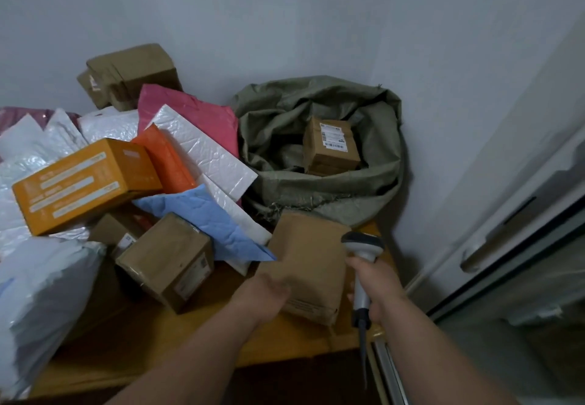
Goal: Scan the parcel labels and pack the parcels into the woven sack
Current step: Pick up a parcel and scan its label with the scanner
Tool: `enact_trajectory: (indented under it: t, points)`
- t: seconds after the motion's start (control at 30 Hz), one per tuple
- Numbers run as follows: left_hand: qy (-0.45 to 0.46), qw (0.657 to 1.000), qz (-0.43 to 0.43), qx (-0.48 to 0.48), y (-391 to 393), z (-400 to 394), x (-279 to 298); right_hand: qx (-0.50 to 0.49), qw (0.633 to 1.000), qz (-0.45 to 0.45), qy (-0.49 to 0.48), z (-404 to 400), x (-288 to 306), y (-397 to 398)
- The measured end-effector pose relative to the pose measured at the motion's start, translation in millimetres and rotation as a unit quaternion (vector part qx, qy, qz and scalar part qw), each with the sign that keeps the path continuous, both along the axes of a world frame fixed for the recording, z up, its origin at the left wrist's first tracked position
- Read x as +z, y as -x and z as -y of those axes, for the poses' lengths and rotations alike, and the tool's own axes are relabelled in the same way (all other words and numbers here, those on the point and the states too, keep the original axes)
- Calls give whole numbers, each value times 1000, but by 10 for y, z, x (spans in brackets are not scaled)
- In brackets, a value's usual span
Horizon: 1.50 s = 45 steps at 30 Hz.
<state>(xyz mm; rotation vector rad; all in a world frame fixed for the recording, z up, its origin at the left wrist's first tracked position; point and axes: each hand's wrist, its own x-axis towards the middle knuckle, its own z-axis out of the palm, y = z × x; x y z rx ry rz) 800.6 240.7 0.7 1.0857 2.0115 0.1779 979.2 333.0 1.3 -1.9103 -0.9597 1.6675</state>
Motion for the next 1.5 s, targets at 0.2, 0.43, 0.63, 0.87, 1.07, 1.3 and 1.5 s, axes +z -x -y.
enact_trajectory:
  t: [0.2,0.43,0.63,0.87,1.07,1.3,1.5]
  points:
    - [-54,946,205,246,107,255,-265,4,1000,-16,23,264,-226,121]
    - [-79,929,271,241,-24,299,-241,-119,993,-5,-17,565,-312,-96]
    - [-192,938,205,201,-250,312,-113,-196,979,-54,-16,847,-268,-329]
    - [-338,913,148,175,-337,332,135,-150,984,-84,-35,916,-105,-316]
    - [-458,883,-18,102,-328,438,325,-118,980,-136,-83,805,188,-281]
    - [-495,853,-162,-41,-561,598,460,-94,959,-254,-77,750,604,-97]
    - [-512,808,-261,-131,-822,577,599,-76,963,-247,-81,715,703,-11]
